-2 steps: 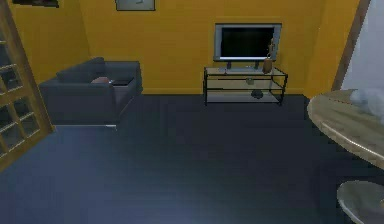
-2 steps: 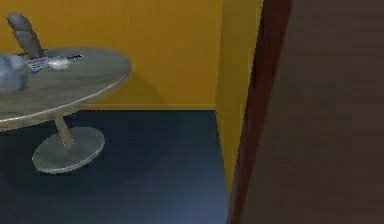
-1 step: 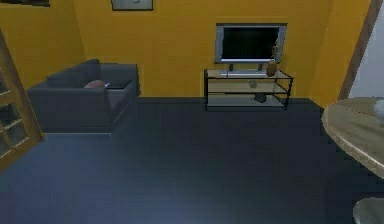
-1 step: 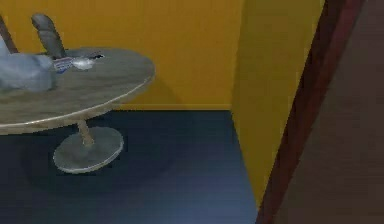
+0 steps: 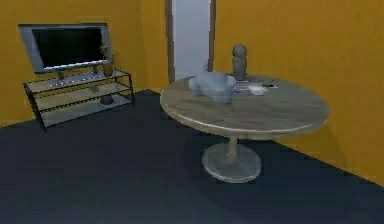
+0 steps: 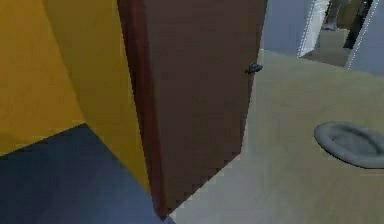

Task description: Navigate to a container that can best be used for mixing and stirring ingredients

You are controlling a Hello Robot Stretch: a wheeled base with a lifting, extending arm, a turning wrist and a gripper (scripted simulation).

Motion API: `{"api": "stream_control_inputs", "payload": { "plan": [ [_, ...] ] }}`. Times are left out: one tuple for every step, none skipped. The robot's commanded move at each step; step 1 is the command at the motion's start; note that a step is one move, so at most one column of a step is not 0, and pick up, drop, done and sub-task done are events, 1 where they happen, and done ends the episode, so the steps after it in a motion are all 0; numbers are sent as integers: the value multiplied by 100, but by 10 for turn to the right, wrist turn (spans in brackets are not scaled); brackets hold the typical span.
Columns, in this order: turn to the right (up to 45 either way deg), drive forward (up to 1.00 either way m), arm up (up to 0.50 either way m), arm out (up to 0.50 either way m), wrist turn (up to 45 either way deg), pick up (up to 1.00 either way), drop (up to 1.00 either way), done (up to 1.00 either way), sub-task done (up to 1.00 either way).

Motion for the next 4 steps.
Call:
{"api": "stream_control_inputs", "payload": {
  "plan": [
    [450,0,0,0,0,0,0,0,0],
    [0,100,0,0,0,0,0,0,0],
    [90,0,0,0,0,0,0,0,0],
    [0,30,0,0,0,0,0,0,0]
  ]
}}
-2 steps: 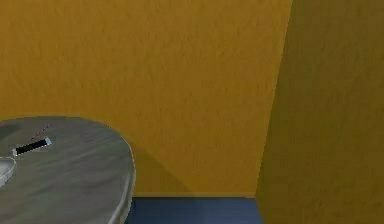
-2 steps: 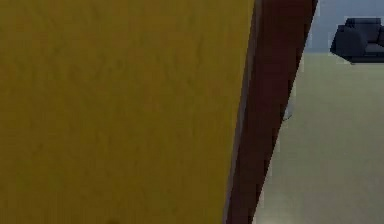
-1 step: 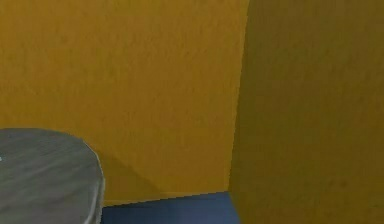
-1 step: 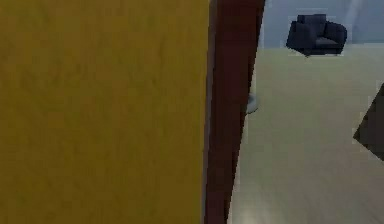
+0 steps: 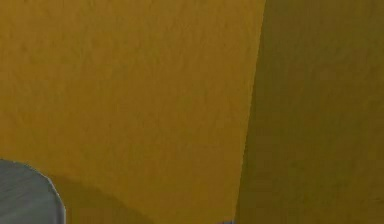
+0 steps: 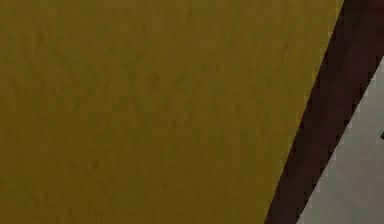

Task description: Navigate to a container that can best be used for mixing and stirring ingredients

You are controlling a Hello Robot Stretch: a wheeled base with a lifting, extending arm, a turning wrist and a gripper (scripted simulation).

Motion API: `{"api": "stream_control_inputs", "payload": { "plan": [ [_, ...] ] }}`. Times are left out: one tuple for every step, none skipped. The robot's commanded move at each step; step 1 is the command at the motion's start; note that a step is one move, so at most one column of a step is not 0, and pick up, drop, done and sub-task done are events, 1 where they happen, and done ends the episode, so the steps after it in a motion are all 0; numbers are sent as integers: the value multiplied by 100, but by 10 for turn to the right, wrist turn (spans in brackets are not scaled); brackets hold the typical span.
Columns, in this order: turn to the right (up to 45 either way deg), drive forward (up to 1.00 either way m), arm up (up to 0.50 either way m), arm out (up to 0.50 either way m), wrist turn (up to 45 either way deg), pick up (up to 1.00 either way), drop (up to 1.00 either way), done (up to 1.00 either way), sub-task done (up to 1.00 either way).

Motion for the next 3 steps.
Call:
{"api": "stream_control_inputs", "payload": {
  "plan": [
    [-450,0,0,0,0,0,0,0,0],
    [-300,0,0,0,0,0,0,0,0],
    [0,0,0,0,0,0,0,100,0]
  ]
}}
